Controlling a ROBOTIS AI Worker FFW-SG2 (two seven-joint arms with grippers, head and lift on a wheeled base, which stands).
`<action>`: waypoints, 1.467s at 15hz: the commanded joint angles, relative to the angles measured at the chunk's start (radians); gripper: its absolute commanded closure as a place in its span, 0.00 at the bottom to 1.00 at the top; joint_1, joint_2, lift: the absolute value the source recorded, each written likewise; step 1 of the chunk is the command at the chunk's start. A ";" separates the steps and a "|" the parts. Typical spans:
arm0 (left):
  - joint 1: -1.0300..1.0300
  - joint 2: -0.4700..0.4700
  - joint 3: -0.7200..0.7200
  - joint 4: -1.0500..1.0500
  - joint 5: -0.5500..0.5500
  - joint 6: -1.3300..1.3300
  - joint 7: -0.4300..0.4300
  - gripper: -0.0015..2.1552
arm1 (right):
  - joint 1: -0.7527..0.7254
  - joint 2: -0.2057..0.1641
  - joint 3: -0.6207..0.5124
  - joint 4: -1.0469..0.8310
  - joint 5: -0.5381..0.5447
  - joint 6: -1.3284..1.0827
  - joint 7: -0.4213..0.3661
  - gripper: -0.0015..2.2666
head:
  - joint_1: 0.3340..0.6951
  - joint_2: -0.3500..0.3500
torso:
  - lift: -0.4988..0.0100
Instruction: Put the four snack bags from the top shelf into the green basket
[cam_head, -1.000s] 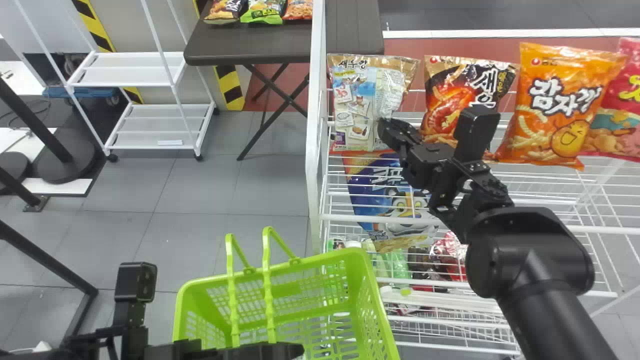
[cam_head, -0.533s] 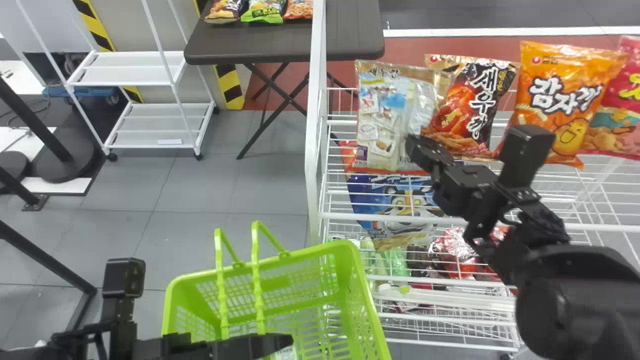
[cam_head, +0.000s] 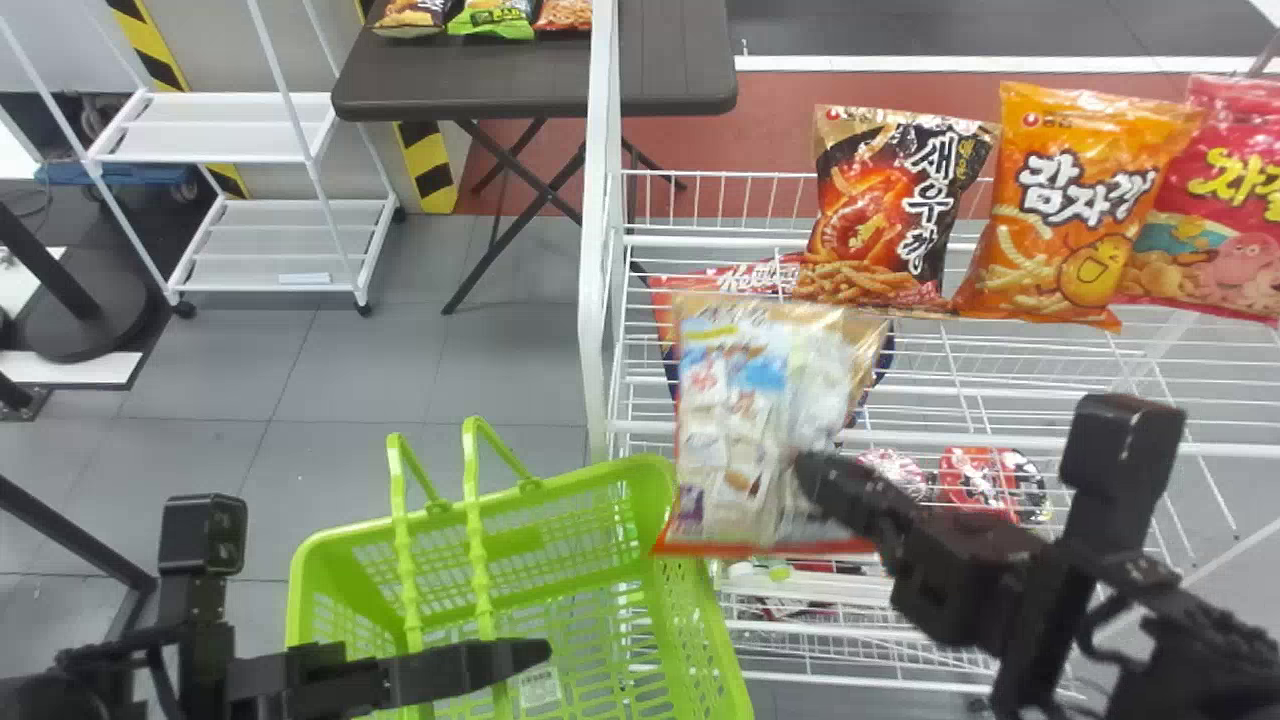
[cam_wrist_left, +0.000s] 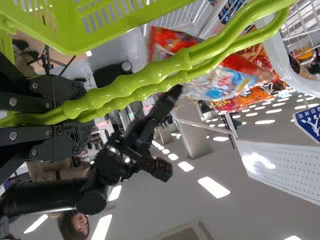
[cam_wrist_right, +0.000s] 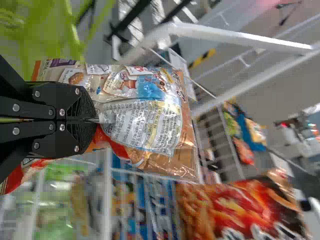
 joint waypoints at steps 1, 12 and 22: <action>0.000 -0.003 -0.004 -0.006 0.001 -0.001 -0.010 1.00 | 0.001 0.001 0.072 -0.021 -0.001 0.134 0.000 1.00 | 1.00 0.66 | 0.98; 0.006 -0.005 -0.016 -0.013 0.001 0.003 -0.010 1.00 | -0.326 0.001 0.486 0.395 0.077 0.238 -0.102 0.21 | 1.00 1.00 | 0.98; 0.006 0.005 -0.004 0.003 0.010 -0.001 -0.010 1.00 | -0.264 -0.021 -0.041 0.128 0.021 0.186 -0.023 0.02 | 1.00 0.85 | 0.98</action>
